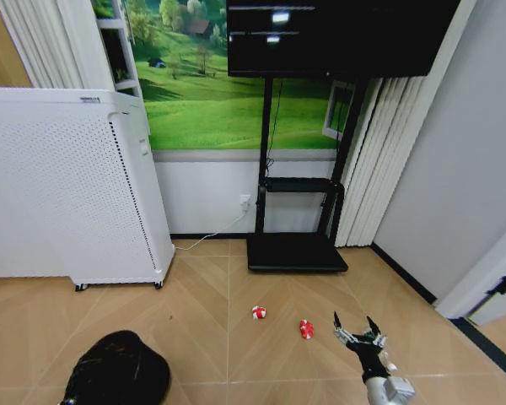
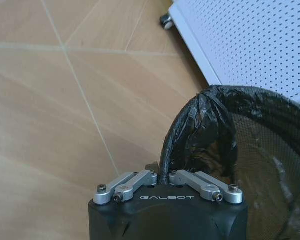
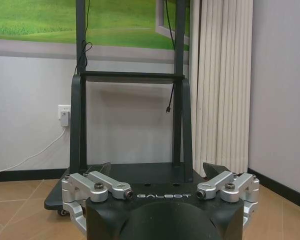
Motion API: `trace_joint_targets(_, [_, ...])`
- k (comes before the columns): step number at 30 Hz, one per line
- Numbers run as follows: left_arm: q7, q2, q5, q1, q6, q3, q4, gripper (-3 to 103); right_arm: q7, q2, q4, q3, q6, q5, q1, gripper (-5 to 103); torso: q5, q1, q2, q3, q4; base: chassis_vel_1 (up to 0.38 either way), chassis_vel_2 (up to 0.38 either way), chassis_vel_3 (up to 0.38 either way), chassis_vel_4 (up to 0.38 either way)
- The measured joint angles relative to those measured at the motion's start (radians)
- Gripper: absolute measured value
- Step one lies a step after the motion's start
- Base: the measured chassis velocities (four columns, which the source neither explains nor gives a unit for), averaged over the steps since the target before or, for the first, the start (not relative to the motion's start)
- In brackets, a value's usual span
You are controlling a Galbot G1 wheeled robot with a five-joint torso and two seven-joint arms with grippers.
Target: Pick up the trash bin and place the garbage on the floor into it.
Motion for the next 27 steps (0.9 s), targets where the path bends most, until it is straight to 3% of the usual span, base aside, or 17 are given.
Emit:
trace_joint_targets(2, [0.017,0.000,0.028,0.002,-0.010,0.000,0.002,4,0.000,0.000,-0.001,0.000,0.000,0.000,0.000,100,-0.0001,0.000,0.000,0.000,0.0002,0.000,0.000,0.000,0.000])
trace_joint_targets(7, [0.126,0.004,0.152,0.014,-0.058,-0.006,-0.005,4,0.001,0.000,-0.006,0.000,0.002,-0.001,0.002,100,0.0000,0.000,0.001,0.001,0.0000,0.000,0.000,0.000,0.000])
trace_joint_targets(12, [0.182,0.003,0.258,0.029,-0.105,-0.023,-0.024,4,0.005,-0.004,-0.014,-0.022,0.027,-0.012,0.013,100,-0.0001,0.000,0.001,0.001,0.0002,0.000,0.000,0.000,0.000])
trace_joint_targets(17, [0.198,-0.003,0.311,0.041,-0.148,-0.040,-0.063,4,0.007,-0.007,-0.014,-0.063,0.053,-0.054,0.031,100,-0.0001,0.000,0.002,0.001,0.0002,0.000,0.000,0.000,0.000])
trace_joint_targets(23, [0.215,0.000,0.429,0.034,-0.197,-0.086,-0.065,4,-0.004,-0.018,-0.013,-0.156,0.067,-0.156,0.041,100,-0.0001,0.001,0.002,0.002,0.0002,0.000,0.000,0.000,0.000])
trace_joint_targets(27, [0.230,0.007,0.453,0.040,-0.212,-0.114,-0.057,4,-0.004,-0.031,-0.017,-0.210,0.082,-0.207,0.063,100,-0.0001,0.001,0.002,0.002,0.0004,0.000,0.000,0.000,0.000])
